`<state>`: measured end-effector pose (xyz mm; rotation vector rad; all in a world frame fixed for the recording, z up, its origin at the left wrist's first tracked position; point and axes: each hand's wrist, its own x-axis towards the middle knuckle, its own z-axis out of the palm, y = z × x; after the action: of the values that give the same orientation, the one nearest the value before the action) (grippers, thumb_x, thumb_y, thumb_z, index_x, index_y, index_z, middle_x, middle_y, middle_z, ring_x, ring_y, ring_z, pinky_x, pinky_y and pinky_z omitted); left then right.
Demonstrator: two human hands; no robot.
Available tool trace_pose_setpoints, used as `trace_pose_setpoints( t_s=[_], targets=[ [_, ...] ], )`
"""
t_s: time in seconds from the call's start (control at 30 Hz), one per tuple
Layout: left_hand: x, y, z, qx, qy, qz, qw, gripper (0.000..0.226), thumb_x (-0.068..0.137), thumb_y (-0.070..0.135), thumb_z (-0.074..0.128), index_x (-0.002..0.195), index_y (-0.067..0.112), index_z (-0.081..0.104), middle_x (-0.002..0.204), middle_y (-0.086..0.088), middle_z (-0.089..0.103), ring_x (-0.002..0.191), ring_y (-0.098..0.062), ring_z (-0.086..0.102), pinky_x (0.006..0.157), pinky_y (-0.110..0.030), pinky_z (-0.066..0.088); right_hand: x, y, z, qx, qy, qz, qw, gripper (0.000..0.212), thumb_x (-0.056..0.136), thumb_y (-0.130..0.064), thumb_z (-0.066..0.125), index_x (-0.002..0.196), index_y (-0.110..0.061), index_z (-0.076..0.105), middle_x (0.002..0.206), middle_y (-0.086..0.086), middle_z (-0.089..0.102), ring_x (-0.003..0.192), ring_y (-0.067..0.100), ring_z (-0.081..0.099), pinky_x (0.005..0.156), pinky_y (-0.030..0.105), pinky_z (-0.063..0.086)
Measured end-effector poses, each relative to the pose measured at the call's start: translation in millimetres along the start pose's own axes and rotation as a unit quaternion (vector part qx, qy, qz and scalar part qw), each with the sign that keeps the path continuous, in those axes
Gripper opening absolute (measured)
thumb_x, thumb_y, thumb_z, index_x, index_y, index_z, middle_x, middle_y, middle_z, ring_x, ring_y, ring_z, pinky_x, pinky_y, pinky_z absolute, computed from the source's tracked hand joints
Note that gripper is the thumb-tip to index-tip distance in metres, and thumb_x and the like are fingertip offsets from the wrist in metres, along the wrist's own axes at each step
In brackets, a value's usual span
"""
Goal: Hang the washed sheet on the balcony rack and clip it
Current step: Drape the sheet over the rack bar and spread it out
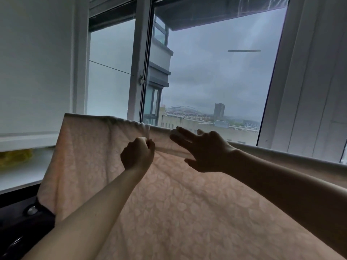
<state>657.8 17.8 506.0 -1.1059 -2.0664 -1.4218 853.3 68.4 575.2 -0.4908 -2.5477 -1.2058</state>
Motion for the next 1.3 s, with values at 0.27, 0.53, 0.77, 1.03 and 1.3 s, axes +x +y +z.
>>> trace_pose_setpoints(
  t_s=[0.27,0.53,0.77,1.03,1.3],
  targets=[
    [30.9,6.8,-7.5,-0.013,0.041,-0.008,0.999,0.039,0.095,0.04,0.044,0.077,0.015,0.068,0.07,-0.004,0.065,0.066,-0.025,0.062,0.061,-0.029,0.044,8.1,-7.4,0.7,-0.005,-0.011,0.016,1.0,0.071,0.094,-0.057,0.034,0.151,-0.035,-0.003,0.16,0.01,0.002,0.121,0.037,0.05,0.081,0.039,0.05],
    [54.2,19.5,4.6,-0.152,-0.115,-0.11,0.975,0.038,0.091,0.055,0.048,0.071,0.024,0.057,0.072,-0.003,0.071,0.071,-0.022,0.068,0.079,-0.036,0.055,-1.8,-3.9,-5.0,0.011,-0.032,0.025,0.999,0.069,0.095,-0.054,0.037,0.15,-0.039,0.0,0.16,0.009,0.006,0.119,0.032,0.053,0.078,0.035,0.05],
    [50.3,0.7,-3.6,-0.048,0.007,-0.055,0.997,0.04,0.099,0.037,0.043,0.089,0.008,0.068,0.085,-0.01,0.067,0.071,-0.022,0.052,0.065,-0.031,0.037,4.4,-9.1,-4.9,0.006,-0.026,0.029,0.999,0.069,0.094,-0.058,0.033,0.149,-0.041,-0.006,0.161,0.004,-0.006,0.123,0.032,0.049,0.077,0.035,0.049],
    [50.1,-5.3,-2.4,-0.001,0.032,0.038,0.999,0.041,0.1,0.039,0.04,0.088,0.014,0.069,0.081,-0.007,0.069,0.075,-0.026,0.066,0.063,-0.03,0.046,28.8,-19.1,6.3,0.002,-0.007,0.011,1.0,0.076,0.087,-0.049,0.053,0.152,-0.025,0.021,0.159,0.005,0.016,0.137,0.032,0.036,0.102,0.046,0.041],
    [41.0,-23.2,10.3,-0.028,0.031,0.063,0.997,0.055,0.101,0.05,0.027,0.076,0.018,0.065,0.062,0.002,0.062,0.056,-0.016,0.062,0.059,-0.034,0.056,56.0,-24.3,12.0,0.02,0.0,-0.003,1.0,0.081,0.089,-0.042,0.052,0.153,-0.024,0.006,0.16,0.008,0.011,0.128,0.029,0.044,0.089,0.042,0.05]
  ],
)
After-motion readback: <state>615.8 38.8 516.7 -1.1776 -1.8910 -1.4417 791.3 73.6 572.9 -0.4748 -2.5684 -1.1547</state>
